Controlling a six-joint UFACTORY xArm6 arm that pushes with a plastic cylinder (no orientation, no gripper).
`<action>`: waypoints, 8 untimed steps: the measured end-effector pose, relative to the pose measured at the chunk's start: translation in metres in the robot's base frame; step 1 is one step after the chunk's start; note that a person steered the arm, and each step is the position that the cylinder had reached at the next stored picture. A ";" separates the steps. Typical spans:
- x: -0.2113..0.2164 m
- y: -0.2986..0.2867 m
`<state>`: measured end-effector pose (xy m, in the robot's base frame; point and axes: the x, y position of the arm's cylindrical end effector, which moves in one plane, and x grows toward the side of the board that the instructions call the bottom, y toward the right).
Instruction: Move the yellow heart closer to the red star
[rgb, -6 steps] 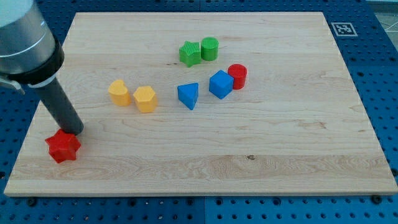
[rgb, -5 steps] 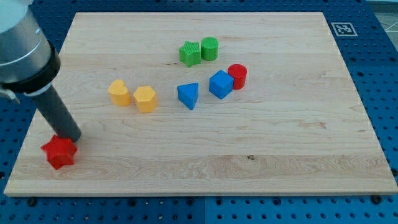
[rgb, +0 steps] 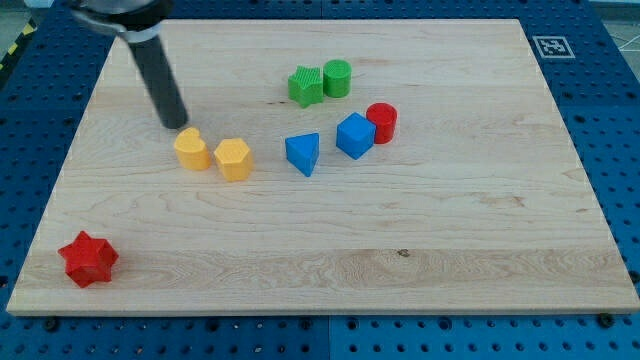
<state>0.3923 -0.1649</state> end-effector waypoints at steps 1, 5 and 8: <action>0.008 0.027; 0.032 -0.016; 0.048 0.011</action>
<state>0.4406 -0.1540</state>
